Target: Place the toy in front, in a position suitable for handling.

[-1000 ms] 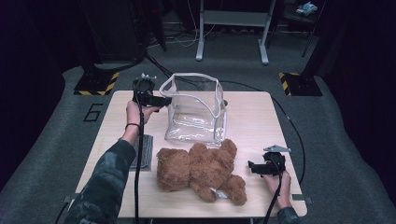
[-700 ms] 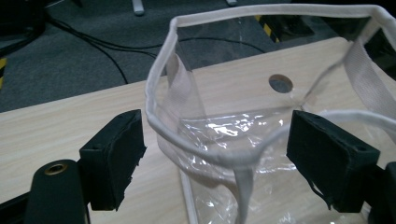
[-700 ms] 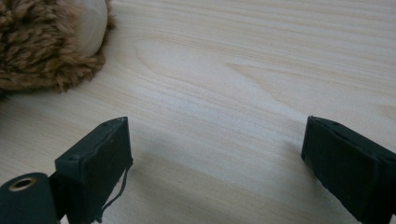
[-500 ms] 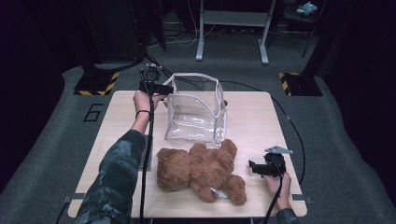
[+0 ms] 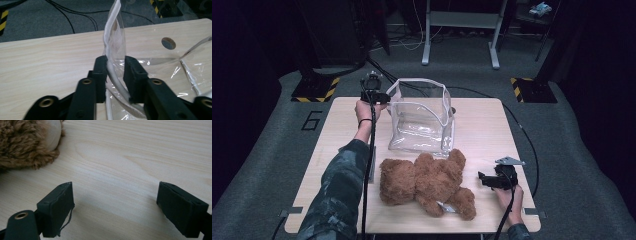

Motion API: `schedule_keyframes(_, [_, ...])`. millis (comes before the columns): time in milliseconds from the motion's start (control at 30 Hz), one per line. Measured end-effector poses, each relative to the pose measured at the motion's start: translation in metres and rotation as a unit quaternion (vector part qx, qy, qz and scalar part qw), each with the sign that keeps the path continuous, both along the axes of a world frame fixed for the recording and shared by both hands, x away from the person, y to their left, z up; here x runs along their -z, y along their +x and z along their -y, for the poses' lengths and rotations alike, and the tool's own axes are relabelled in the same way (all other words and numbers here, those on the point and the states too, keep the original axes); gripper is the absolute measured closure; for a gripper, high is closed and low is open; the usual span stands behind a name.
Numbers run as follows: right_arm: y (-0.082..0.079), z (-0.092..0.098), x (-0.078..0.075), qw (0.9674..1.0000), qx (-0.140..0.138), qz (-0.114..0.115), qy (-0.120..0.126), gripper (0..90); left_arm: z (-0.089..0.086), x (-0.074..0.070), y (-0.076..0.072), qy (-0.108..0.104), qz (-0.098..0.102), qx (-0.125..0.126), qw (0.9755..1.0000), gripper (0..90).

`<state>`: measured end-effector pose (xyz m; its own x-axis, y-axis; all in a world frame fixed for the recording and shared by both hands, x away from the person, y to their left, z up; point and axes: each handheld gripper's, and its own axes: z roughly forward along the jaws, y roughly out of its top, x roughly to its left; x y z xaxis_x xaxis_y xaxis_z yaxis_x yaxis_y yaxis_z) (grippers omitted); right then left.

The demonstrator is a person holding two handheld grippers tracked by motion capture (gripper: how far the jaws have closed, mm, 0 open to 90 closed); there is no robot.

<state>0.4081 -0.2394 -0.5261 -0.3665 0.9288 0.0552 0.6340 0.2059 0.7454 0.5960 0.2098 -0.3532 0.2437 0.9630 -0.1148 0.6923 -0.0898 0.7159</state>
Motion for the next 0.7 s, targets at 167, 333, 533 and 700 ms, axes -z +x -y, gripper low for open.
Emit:
schedule_keyframes(167, [0.000, -0.001, 0.000, 1.0000, 0.001, 0.000, 0.004, 13.5, 0.001, 0.000, 0.001, 0.006, 0.019, -0.010, 0.9998, 84.1])
schedule_keyframes(333, [0.000, -0.001, 0.000, 1.0000, 0.004, 0.001, 0.002, 13.5, -0.003, 0.002, 0.004, 0.011, 0.028, -0.021, 0.9993, 84.2])
schedule_keyframes(533, [-0.001, -0.001, 0.000, 1.0000, 0.000, -0.002, 0.004, 13.6, -0.015, 0.002, 0.007, 0.019, 0.036, -0.033, 0.9986, 84.2])
schedule_keyframes(700, [-0.001, -0.002, 0.000, 1.0000, -0.004, -0.002, 0.001, 13.6, -0.028, 0.003, 0.009, 0.021, 0.040, -0.045, 0.9979, 84.2])
